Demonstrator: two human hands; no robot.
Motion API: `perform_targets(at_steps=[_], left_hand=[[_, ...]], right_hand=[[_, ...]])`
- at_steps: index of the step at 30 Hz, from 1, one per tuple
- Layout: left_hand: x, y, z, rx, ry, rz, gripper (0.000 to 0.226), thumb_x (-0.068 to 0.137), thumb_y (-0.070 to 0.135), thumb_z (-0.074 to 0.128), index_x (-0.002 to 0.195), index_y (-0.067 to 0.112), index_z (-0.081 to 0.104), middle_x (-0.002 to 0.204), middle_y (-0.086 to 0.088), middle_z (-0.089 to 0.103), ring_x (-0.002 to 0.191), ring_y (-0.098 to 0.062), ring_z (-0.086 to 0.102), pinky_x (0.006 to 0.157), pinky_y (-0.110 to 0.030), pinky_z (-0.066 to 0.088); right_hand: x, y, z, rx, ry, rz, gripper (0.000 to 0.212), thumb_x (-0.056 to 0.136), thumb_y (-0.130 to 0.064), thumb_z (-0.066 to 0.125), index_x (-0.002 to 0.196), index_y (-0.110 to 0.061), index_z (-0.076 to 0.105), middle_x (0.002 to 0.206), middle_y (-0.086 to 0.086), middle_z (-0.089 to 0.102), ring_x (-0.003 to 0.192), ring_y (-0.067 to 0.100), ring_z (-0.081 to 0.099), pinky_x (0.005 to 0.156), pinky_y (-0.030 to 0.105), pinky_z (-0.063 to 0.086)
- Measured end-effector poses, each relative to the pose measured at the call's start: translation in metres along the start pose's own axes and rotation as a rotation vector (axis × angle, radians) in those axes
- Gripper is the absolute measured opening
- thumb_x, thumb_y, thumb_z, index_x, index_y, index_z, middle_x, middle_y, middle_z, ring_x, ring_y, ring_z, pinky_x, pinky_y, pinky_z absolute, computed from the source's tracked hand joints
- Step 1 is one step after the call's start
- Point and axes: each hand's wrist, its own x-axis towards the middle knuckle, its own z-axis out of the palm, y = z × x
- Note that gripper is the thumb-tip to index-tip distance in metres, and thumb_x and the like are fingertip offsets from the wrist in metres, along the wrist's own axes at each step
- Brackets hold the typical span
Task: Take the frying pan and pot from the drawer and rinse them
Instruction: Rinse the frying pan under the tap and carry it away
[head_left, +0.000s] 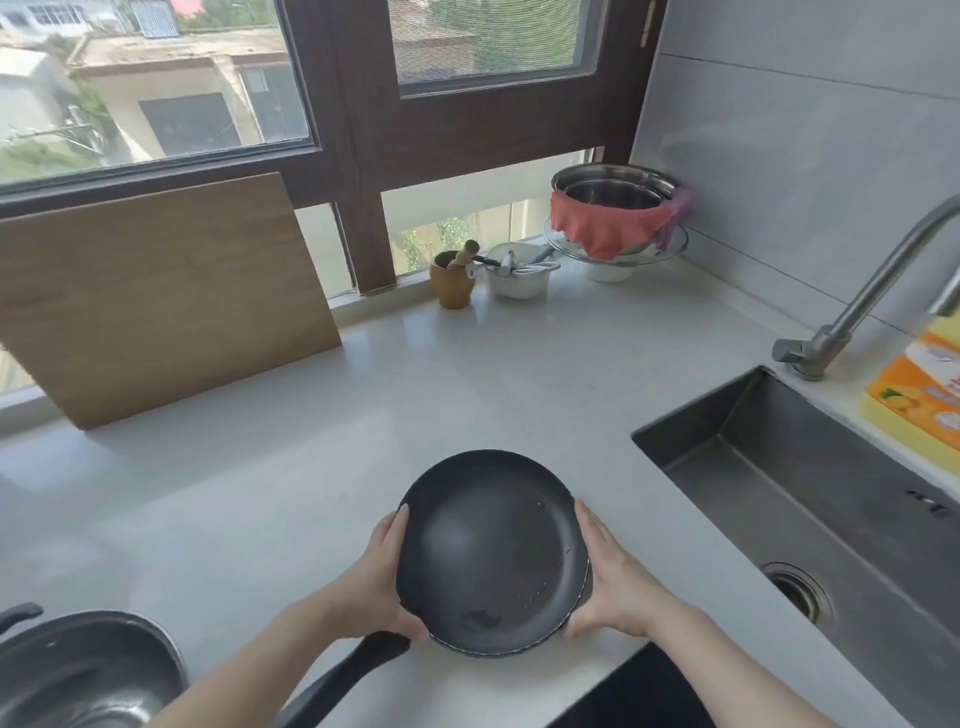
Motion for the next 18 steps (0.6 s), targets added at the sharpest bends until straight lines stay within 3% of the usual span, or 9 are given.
perform_targets(at_steps=[4,10,14,18], left_hand=[[0.019,0.018,0.004,0.024,-0.016,0.026,0.147,0.056,0.039,0.087,0.150,0.030,-0.027,0.150,0.024,-0.014,0.142,-0.004,0.006,0.112,-0.020,0.030],[0.069,0.093,0.013,0.101,-0.079,0.097,0.149,0.050,0.042,0.087,0.150,0.037,-0.024,0.152,0.025,-0.010,0.143,-0.009,0.010,0.112,-0.024,0.032],[0.108,0.169,0.033,0.169,-0.142,0.199,0.144,0.047,0.037,0.087,0.149,0.047,-0.015,0.148,0.024,0.002,0.139,-0.011,0.017,0.110,-0.031,0.037],[0.153,0.242,0.065,0.258,-0.211,0.269,0.142,0.046,0.038,0.087,0.150,0.044,-0.009,0.149,0.019,0.008,0.138,-0.015,0.022,0.111,-0.031,0.036]], right_hand=[[-0.008,0.010,-0.016,0.056,0.058,-0.001,0.156,0.041,-0.048,0.091,0.150,-0.044,-0.020,0.159,-0.028,-0.007,0.148,0.000,0.005,0.120,0.035,0.026],[-0.044,0.039,-0.078,0.112,0.191,0.065,0.153,0.051,-0.033,0.094,0.153,-0.032,-0.019,0.157,-0.024,-0.010,0.140,-0.006,0.003,0.112,0.016,0.015],[-0.079,0.077,-0.125,0.133,0.303,0.156,0.151,0.052,-0.031,0.094,0.154,-0.030,-0.017,0.162,-0.017,-0.011,0.149,0.006,0.008,0.115,0.021,0.018],[-0.114,0.122,-0.173,0.176,0.376,0.217,0.150,0.054,-0.030,0.094,0.154,-0.029,-0.018,0.163,-0.012,-0.006,0.150,0.011,0.008,0.116,0.027,0.019]])
